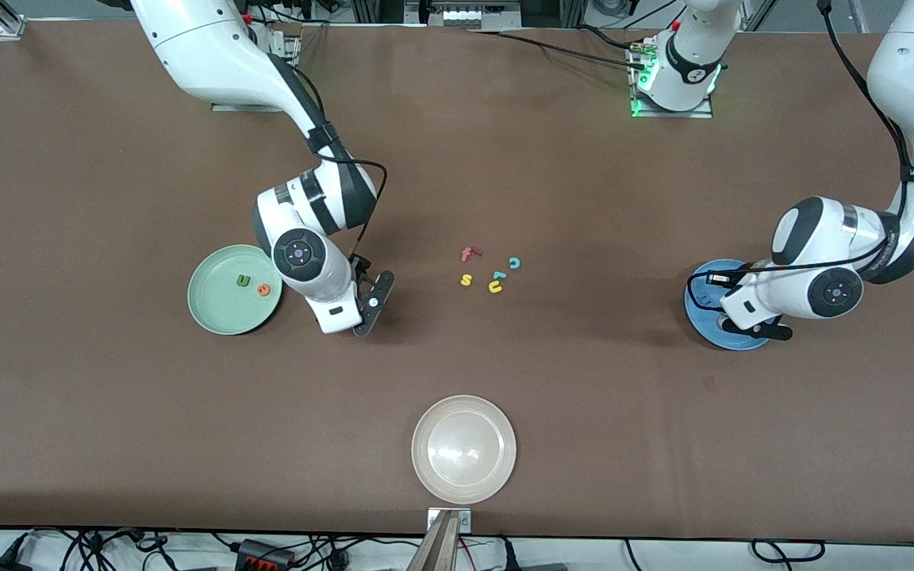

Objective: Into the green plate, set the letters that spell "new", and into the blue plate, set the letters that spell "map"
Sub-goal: 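Place the yellow a on the blue plate while the right gripper grasps pink w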

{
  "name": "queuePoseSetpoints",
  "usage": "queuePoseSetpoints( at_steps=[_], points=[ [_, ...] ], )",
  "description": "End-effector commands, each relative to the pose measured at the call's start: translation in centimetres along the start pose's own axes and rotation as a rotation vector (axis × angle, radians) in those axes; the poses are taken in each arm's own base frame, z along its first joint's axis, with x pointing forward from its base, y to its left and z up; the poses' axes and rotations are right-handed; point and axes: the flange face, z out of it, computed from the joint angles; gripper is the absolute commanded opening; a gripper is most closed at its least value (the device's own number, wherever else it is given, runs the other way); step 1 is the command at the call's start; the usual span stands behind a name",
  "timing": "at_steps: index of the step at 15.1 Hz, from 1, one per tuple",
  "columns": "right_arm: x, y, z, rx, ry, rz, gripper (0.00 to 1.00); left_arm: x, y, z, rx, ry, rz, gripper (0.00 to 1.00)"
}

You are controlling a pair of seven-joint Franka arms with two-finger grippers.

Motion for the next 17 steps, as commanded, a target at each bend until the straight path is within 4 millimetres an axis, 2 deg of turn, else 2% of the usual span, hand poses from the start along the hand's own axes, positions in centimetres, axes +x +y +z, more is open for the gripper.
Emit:
queuePoseSetpoints(
  at_steps=[1,4,6,8,10,11,13,15,17],
  points=[
    [0.8,-0.9,0.5,-0.009,-0.007,-0.097,1.00,-0.1,0.1,-1.1,0.022,0.012,0.020,1.00],
    [0.9,-1.1,2.4,0.006,-0.026,-0.199,1.00,0.0,0.5,-2.2,0.028,0.030,0.026,1.00],
    [0.8,-1.3,3.0,0.014,-0.032,-0.247,1.00,-0.1,1.5,-4.5,0.040,0.067,0.036,1.00],
    [1.4,-1.9,2.9,0.004,-0.025,-0.268,0.97,0.1,2.8,-7.8,0.048,0.086,0.054,1.00],
    [2.1,-2.2,3.4,-0.017,-0.007,-0.278,0.87,0.6,4.3,-11.6,0.054,0.125,0.069,1.00],
    [2.2,-2.1,3.8,-0.024,0.001,-0.276,0.84,0.6,4.9,-13.5,0.055,0.145,0.073,1.00],
    [2.3,-2.1,4.4,-0.030,0.004,-0.280,0.78,-0.3,5.8,-17.5,0.061,0.127,0.078,1.00],
    [2.3,-2.3,4.6,-0.026,0.000,-0.281,0.73,-1.9,5.9,-21.3,0.067,0.087,0.074,1.00],
    [2.5,-2.7,4.8,-0.025,-0.004,-0.290,0.65,-2.6,5.7,-23.8,0.069,0.082,0.105,1.00]
  ],
)
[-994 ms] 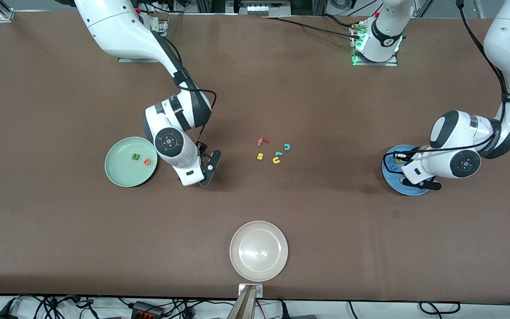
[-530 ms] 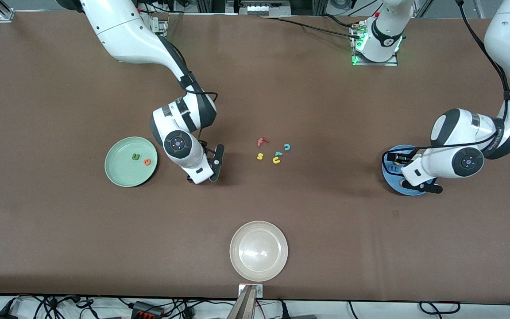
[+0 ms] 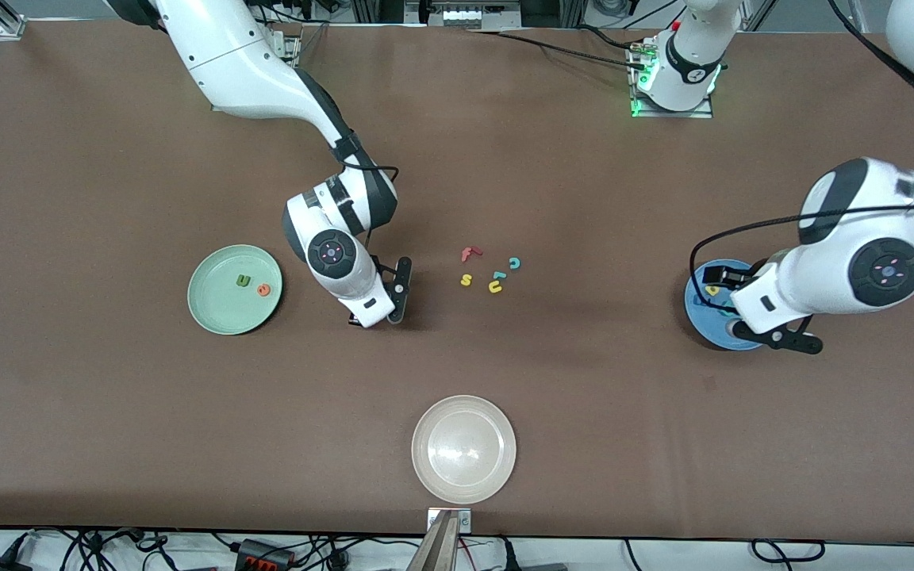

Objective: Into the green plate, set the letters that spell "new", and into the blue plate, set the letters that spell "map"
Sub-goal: 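Place the yellow a on the blue plate while the right gripper grasps pink w, then carry the pink w to the green plate while the left arm returns to rest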

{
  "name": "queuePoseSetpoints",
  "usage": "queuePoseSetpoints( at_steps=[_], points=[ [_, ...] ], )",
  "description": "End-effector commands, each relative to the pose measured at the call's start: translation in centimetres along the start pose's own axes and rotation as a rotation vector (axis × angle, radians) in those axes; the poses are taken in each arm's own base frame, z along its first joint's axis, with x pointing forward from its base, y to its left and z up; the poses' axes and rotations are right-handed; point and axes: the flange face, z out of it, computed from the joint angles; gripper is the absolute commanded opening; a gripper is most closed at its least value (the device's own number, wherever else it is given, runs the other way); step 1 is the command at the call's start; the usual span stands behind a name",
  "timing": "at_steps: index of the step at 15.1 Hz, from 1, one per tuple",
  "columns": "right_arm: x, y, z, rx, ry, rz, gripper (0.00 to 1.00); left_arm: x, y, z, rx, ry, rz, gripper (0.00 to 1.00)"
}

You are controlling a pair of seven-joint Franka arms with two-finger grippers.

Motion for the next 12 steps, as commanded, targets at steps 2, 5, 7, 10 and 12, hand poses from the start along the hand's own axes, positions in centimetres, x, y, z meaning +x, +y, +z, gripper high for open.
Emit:
queuePoseSetpoints(
  at_steps=[2,5,7,10,12],
  points=[
    [0.7,-0.7,0.0,-0.011,-0.005,-0.034,0.59,-2.0,-0.7,-5.2,0.054,0.025,0.081,1.00],
    [0.7,-0.9,0.2,-0.007,-0.010,-0.037,0.48,-4.6,0.3,-8.5,0.019,0.053,0.054,1.00],
    [0.6,-1.0,0.3,-0.005,-0.011,-0.036,0.48,-6.7,-0.7,-9.7,-0.013,0.066,-0.012,1.00],
    [0.7,-1.0,0.2,-0.007,-0.011,-0.037,0.35,-11.4,-0.9,-11.6,-0.076,0.156,-0.081,1.00],
    [0.6,-1.0,0.1,-0.008,-0.013,-0.038,0.22,-13.6,-1.5,-12.9,-0.080,0.220,-0.107,1.00]
  ],
)
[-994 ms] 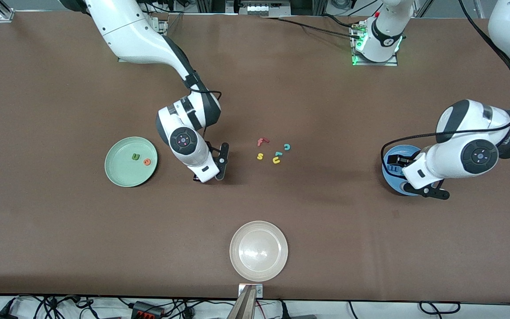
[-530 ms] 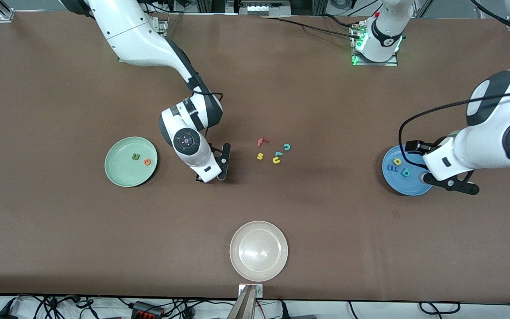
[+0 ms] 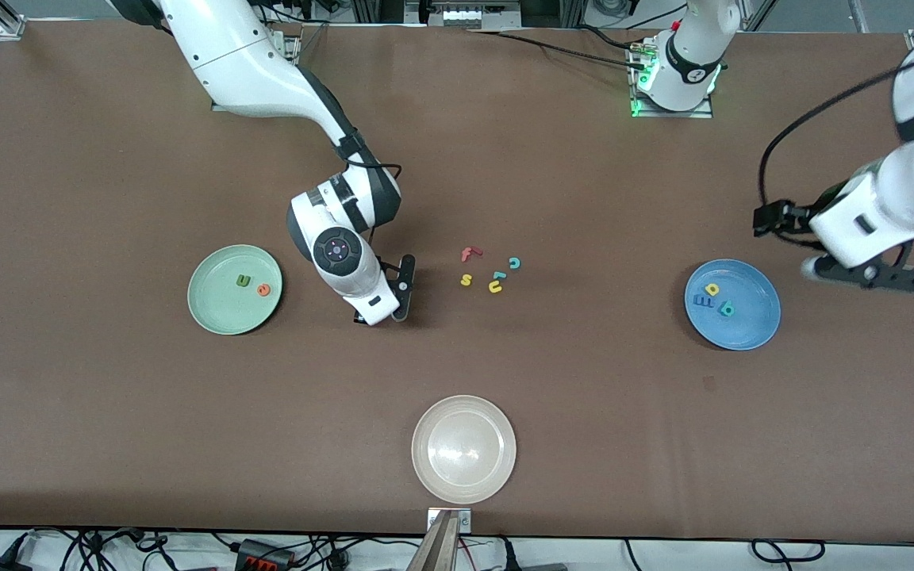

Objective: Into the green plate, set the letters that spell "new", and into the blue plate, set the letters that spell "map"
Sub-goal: 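Carry the pink w to the green plate while the left arm returns to rest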

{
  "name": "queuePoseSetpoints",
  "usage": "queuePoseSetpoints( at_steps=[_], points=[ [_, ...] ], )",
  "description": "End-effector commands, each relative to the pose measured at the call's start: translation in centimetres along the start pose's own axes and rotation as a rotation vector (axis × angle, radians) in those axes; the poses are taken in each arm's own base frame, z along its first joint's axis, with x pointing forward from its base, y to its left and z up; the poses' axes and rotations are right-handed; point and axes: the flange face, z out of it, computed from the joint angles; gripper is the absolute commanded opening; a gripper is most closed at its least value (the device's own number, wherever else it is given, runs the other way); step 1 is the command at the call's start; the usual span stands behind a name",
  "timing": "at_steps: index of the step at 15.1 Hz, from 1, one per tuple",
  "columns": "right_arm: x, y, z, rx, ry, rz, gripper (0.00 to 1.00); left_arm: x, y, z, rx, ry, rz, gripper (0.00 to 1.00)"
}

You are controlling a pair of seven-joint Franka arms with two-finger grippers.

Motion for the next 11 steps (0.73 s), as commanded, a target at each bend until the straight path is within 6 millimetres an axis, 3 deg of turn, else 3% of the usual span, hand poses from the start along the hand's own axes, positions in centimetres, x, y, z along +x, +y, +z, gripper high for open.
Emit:
queuePoseSetpoints(
  at_steps=[1,2,4,6,9,11],
  points=[
    [0.0,-0.6,0.3,0.001,-0.014,-0.022,0.17,-4.0,-0.7,-1.7,-0.012,0.106,-0.014,1.00],
    [-0.2,-0.5,0.0,0.002,-0.014,-0.011,0.10,-4.3,-0.7,-2.7,-0.009,0.152,-0.017,1.00],
    [-0.7,-0.4,-1.5,0.021,-0.028,0.010,0.04,-4.4,-0.8,-2.6,-0.001,0.155,-0.015,1.00],
    [-2.3,0.1,-4.3,0.049,-0.041,0.045,0.02,-4.4,-0.8,-2.3,0.005,0.150,0.016,1.00],
    [-7.6,1.8,-8.8,0.091,-0.116,0.203,0.01,-4.4,-0.5,-2.3,0.002,0.143,0.023,1.00],
    [-12.3,3.1,-11.0,0.129,-0.156,0.361,0.01,-4.4,-0.7,-2.3,0.003,0.143,0.030,1.00]
  ],
)
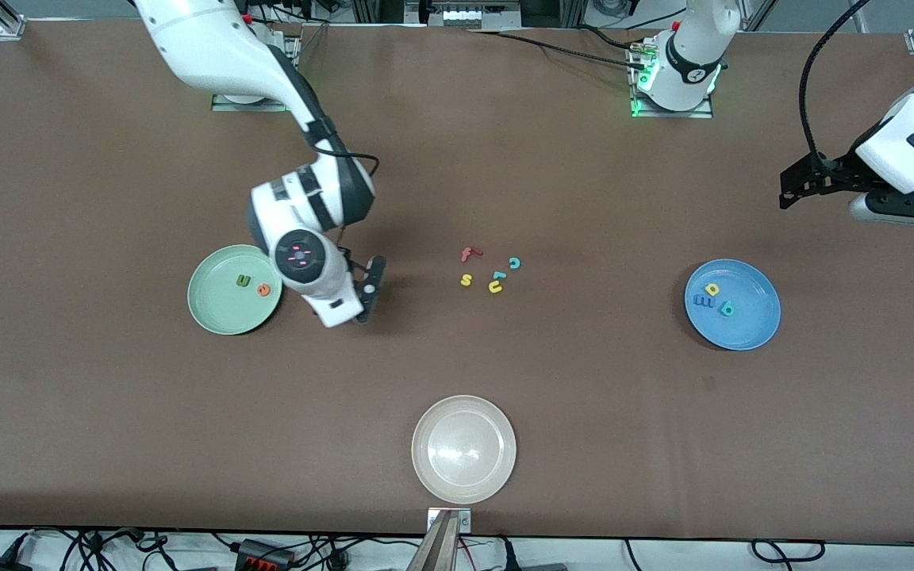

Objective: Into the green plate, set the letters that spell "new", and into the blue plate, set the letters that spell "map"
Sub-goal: 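Carry the pink w to the green plate while the left arm returns to rest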

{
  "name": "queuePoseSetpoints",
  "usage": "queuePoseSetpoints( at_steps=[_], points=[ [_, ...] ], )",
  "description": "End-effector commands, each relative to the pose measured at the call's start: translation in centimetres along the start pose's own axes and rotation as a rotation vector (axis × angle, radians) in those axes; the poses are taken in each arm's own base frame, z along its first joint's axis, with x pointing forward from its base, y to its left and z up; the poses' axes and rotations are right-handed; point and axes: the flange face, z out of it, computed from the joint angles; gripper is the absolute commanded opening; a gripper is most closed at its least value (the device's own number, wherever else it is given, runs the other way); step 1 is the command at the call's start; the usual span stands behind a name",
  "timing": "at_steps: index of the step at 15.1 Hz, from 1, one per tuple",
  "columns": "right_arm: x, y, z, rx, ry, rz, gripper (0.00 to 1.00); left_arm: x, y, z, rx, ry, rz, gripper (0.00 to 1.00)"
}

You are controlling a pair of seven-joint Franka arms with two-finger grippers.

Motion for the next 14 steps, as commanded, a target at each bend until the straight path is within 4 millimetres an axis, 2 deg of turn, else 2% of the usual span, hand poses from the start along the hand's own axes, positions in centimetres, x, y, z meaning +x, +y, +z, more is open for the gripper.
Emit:
queuePoseSetpoints(
  at_steps=[1,3,5,6,8,10,14],
  points=[
    [-6.0,1.9,-3.0,0.060,-0.031,0.240,0.01,-0.3,0.0,-0.5,-0.008,0.016,0.032,1.00],
    [-8.2,2.8,-3.4,0.090,-0.052,0.380,0.01,-0.3,0.0,-0.7,-0.008,0.016,0.035,1.00],
    [-12.5,5.7,-2.9,0.123,-0.054,0.473,0.01,-0.3,0.9,-1.1,-0.011,0.015,0.055,1.00],
    [-15.4,7.3,-2.0,0.144,-0.056,0.520,0.01,-0.1,0.2,-1.0,-0.012,0.015,0.041,1.00],
    [-19.2,9.1,0.4,0.171,-0.052,0.559,0.01,-0.3,0.3,-1.0,-0.012,0.010,0.040,1.00],
    [-20.6,9.4,2.6,0.174,-0.041,0.535,0.01,-0.2,0.3,-1.0,-0.012,0.015,0.044,1.00],
    [-20.7,8.9,5.8,0.152,-0.025,0.540,0.01,-0.2,1.0,-1.5,-0.009,0.021,0.057,1.00]
  ],
)
